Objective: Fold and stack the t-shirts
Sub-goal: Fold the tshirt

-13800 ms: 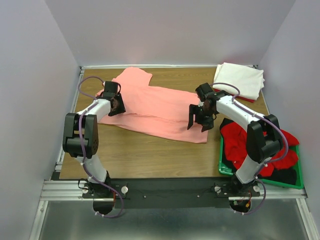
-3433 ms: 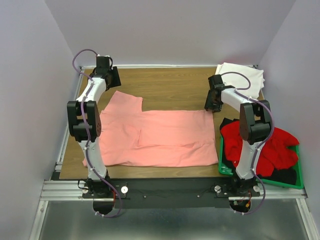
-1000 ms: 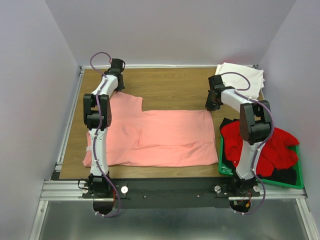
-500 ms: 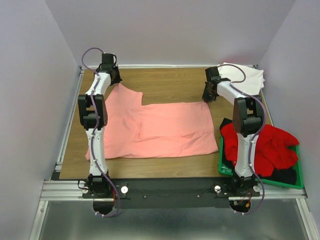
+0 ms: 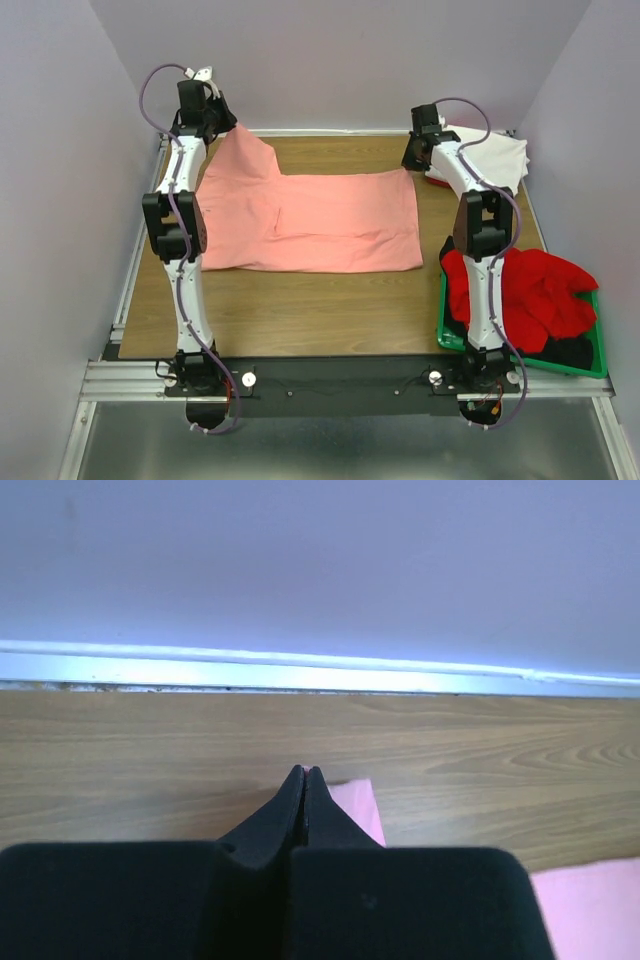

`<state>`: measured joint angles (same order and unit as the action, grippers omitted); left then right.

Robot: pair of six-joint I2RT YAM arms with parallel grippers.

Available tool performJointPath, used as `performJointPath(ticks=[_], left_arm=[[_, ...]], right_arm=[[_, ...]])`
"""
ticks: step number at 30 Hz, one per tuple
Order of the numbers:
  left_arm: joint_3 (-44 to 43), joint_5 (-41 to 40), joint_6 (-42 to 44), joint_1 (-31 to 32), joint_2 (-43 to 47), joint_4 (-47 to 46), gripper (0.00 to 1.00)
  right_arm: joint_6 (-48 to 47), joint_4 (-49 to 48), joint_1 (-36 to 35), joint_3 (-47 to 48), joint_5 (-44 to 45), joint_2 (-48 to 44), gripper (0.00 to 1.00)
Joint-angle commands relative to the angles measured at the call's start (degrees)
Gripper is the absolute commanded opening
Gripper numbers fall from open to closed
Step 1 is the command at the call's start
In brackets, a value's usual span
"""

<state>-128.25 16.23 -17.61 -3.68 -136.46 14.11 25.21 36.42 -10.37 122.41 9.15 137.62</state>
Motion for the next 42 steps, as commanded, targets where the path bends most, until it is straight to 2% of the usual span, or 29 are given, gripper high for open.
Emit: performJointPath(ticks=[1,2,5,11,19,27,42], left_arm=[[10.50,6.36,3.27,-0.36,11.53,-5.74,0.00],[13.60,6.10,4.06,-0.36,11.57,-6.54,0.00],[25.91,5.48,7.23,-0.36,21.55,-8.83,0.00],[45.33,2.50,9.17,-0.36,35.36,-12.17,0.00],[61.25,-2.16,8.99,-0.36,46.37,-11.65,0.00],[70.41,-8.75,8.81,-0.45,55.50,-10.42,0.00],[78.23,-19.83,6.80,-0.45,68.52,-6.55,0.00]], right_arm=[[-2.00,1.46,0.35,2.75,-0.27,-0.15,0.01],[-2.27,1.46,0.35,2.75,-0.27,-0.60,0.00],[-3.50,0.84,0.44,-0.14,-0.45,-3.14,0.00],[-4.56,-3.46,0.26,-12.18,-1.32,-11.21,0.01],[-4.65,-7.24,0.35,-25.45,-3.35,-20.28,0.00],[-4.73,-9.44,0.26,-36.88,-3.87,-27.93,0.00],[-4.29,-10.76,-0.61,-45.58,-4.66,-34.17,0.00]])
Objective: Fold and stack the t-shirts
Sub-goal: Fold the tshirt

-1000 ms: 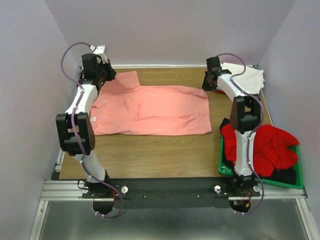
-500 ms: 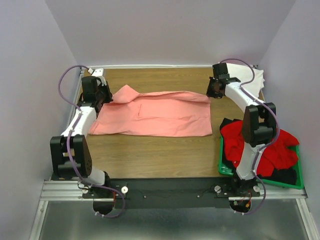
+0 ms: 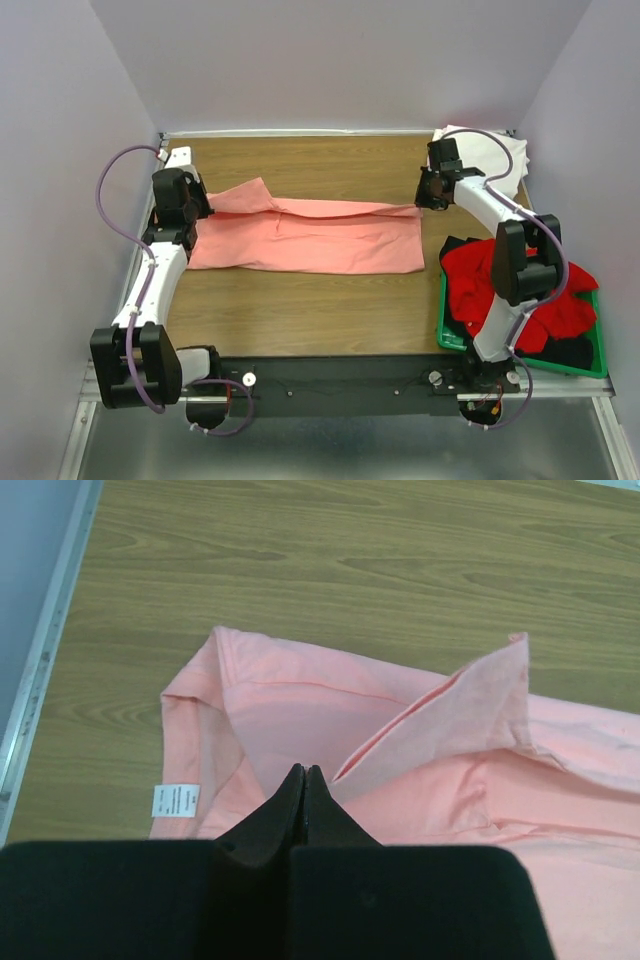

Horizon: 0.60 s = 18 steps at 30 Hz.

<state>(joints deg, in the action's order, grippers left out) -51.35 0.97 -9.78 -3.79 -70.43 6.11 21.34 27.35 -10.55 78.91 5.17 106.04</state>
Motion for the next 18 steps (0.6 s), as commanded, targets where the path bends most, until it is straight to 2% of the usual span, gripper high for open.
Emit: performJointPath(ticks=[1,11,14,15,16,17,18], left_arm=[[1.78,-4.75,-1.12,-0.25,2.76,1.54,0.00],[4.77,-9.67,-3.57,-0.34,4.60,4.17,0.00],[6.34,-9.67,-5.33,-0.34,6.88,6.01,0.00],[7.05,-9.50,-7.08,-0.34,9.50,6.98,0.10],[8.62,-9.41,-8.05,-0.34,11.18,8.12,0.19],[9.25,-9.58,-10.50,-0.25,14.85,8.65,0.41],[9.69,-9.59,-11.74,-0.25,16.89,8.92,0.49]], right_arm=[[-0.43,-1.78,-0.53,-2.62,-0.60,-3.03,0.00],[0.01,-2.83,-1.41,-8.42,0.37,-4.52,0.00],[0.97,-2.74,-1.58,-11.05,1.07,-6.10,0.12],[1.24,-2.74,-1.50,-11.85,1.07,-7.67,0.19],[2.03,-2.66,-1.67,-13.59,1.16,-8.73,0.37],[2.47,-2.66,-1.76,-14.39,1.16,-9.70,0.46],[3.00,-2.57,-1.76,-15.19,0.98,-11.97,0.58]])
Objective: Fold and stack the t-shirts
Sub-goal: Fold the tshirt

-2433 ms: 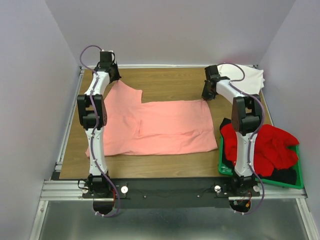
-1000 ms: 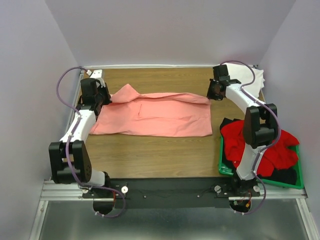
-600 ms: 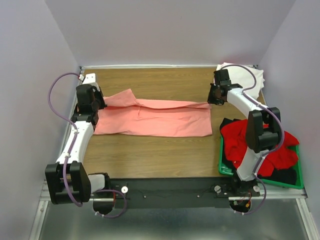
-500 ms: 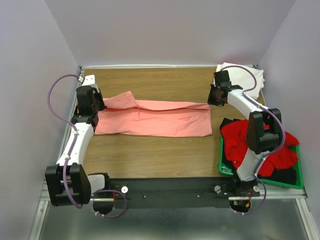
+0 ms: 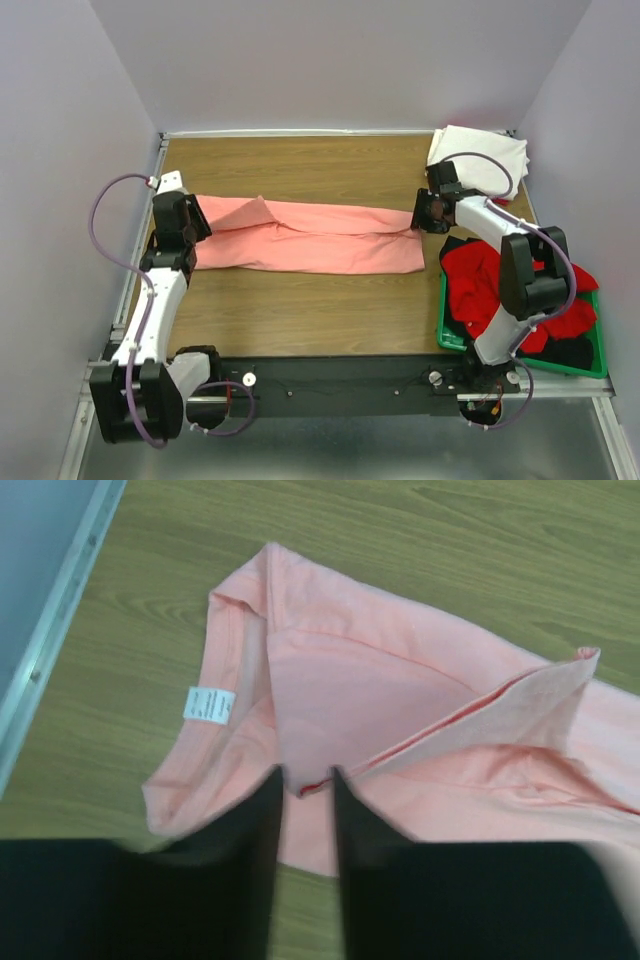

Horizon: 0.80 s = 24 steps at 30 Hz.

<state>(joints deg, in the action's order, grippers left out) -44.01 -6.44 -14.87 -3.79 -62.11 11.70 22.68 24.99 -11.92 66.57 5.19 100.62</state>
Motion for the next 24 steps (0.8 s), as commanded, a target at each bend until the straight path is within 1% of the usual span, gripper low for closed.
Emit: performJointPath(ticks=[1,3,5,7,8,10,11,13,14,17,19,21,24], left_arm=[[2.61,-1.65,-7.62,-0.25,10.41,3.41,0.53],[2.61,-0.86,-10.16,-0.34,14.36,4.02,0.57],[2.35,-0.60,-10.88,-0.34,15.00,4.20,0.58],[2.00,2.73,-10.97,-0.34,13.16,2.28,0.58],[2.00,2.75,-11.14,-0.34,11.93,2.27,0.58],[1.30,5.81,-11.40,-0.25,7.19,-0.01,0.58],[0.42,7.91,-11.49,-0.16,5.61,-1.84,0.58],[-0.72,8.89,-11.93,0.19,1.04,-5.00,0.58],[-0.73,8.90,-11.93,0.36,-0.28,-5.02,0.58],[-2.48,8.72,-12.55,2.90,-6.95,-10.63,0.58],[-3.45,8.55,-12.81,3.52,-9.77,-11.44,0.58],[-5.02,8.90,-13.34,3.62,-13.37,-13.01,0.58],[-6.35,9.16,-13.52,3.62,-16.02,-13.99,0.58]], right_arm=[[1.93,-0.21,-0.38,-3.63,0.87,-7.53,0.62],[2.63,-0.12,-0.56,-5.13,1.22,-9.73,0.68],[2.46,-0.12,-0.56,-5.22,1.40,-10.18,0.69],[1.68,-0.12,-0.56,-3.82,1.40,-8.87,0.69],[1.67,-0.12,-0.56,-2.94,1.23,-8.08,0.70],[1.06,-0.30,-0.56,-0.05,0.96,-6.23,0.70],[0.79,-0.47,-0.47,1.01,0.79,-4.40,0.69],[0.18,-1.52,-0.56,3.47,-0.78,-1.84,0.69],[0.18,-2.14,-0.47,3.92,-1.67,-1.83,0.69],[-0.26,-5.30,-0.73,5.15,-4.57,0.97,0.69],[-0.35,-5.48,-0.82,5.68,-4.84,2.21,0.69],[-0.35,-5.48,-1.00,5.94,-7.29,3.00,0.69],[-0.09,-5.57,-1.70,4.80,-8.70,3.36,0.69]])
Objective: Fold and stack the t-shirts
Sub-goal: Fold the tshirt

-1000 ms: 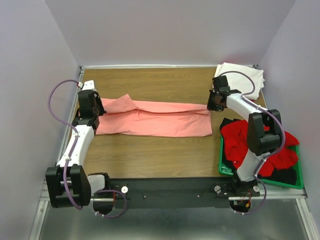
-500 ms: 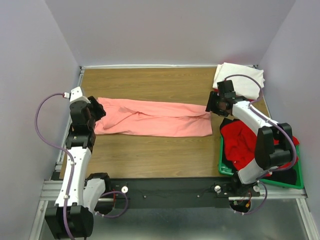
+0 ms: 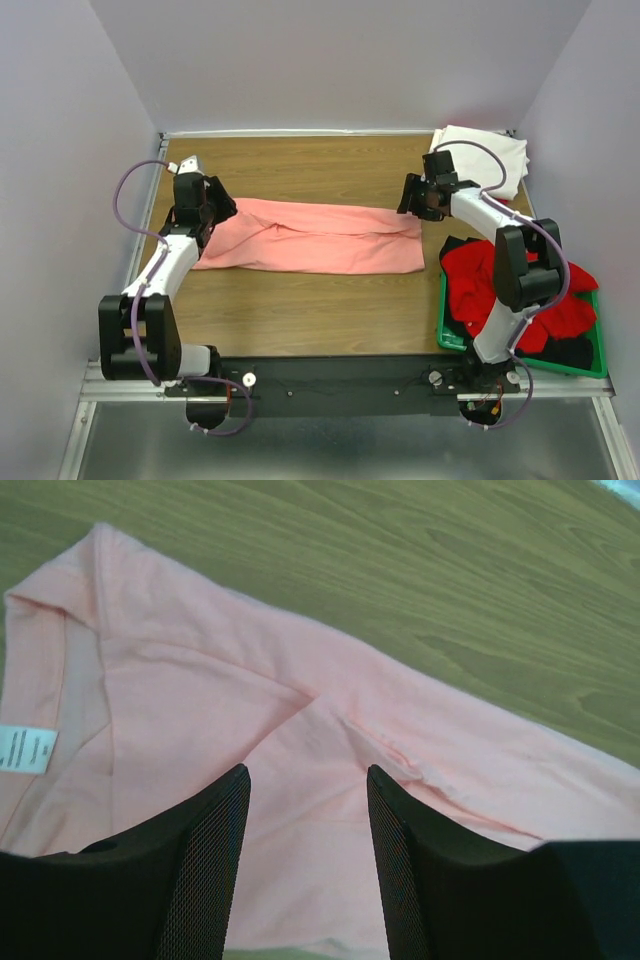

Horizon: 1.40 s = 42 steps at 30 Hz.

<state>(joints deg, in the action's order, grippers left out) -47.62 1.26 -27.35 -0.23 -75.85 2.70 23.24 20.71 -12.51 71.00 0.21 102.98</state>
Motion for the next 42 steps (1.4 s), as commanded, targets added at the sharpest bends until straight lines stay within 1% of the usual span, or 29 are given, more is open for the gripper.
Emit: performJointPath(ticks=[1,8,14,19,21,24,32,36,38,41,42], left_arm=[[-3.01,1.47,-0.77,0.05,-2.63,-5.07,0.58],[-3.80,1.64,1.07,0.05,-6.14,-5.60,0.59],[-6.34,0.77,2.04,0.05,-13.34,-5.69,0.59],[-9.25,1.64,2.13,0.05,-19.50,-4.98,0.59],[-10.83,2.17,1.95,1.98,-22.04,-4.98,0.59],[-12.67,2.70,1.78,2.69,-24.16,-4.55,0.59],[-14.26,1.91,1.43,3.74,-28.47,-3.49,0.56],[-14.17,-0.63,1.08,4.01,-28.83,-2.79,0.50],[-13.91,-0.73,1.07,4.18,-28.65,-1.29,0.49],[-13.29,-0.73,0.99,4.80,-28.38,-1.29,0.31],[-13.12,-0.64,0.99,5.32,-28.12,-1.29,0.12]], right_arm=[[-0.57,-1.29,-1.72,-0.94,-3.81,0.56,0.68],[1.19,-1.29,-2.78,-8.15,-5.39,-4.89,0.68],[1.89,-1.11,-3.04,-12.02,-6.36,-7.96,0.69],[1.63,-1.02,-2.96,-11.94,-6.01,-7.45,0.68],[1.80,-1.02,-3.04,-11.42,-6.10,-6.21,0.68],[2.51,-1.02,-3.04,-11.06,-6.27,-5.68,0.68],[2.07,-0.93,-2.96,-11.50,-5.48,-5.86,0.68],[2.15,-0.93,-3.04,-11.94,-5.22,-6.30,0.68],[2.33,-0.85,-3.04,-12.11,-5.22,-6.30,0.68],[2.33,-1.02,-3.04,-12.20,-5.22,-6.12,0.68],[2.24,-0.93,-3.04,-12.12,-5.13,-6.21,0.68]])
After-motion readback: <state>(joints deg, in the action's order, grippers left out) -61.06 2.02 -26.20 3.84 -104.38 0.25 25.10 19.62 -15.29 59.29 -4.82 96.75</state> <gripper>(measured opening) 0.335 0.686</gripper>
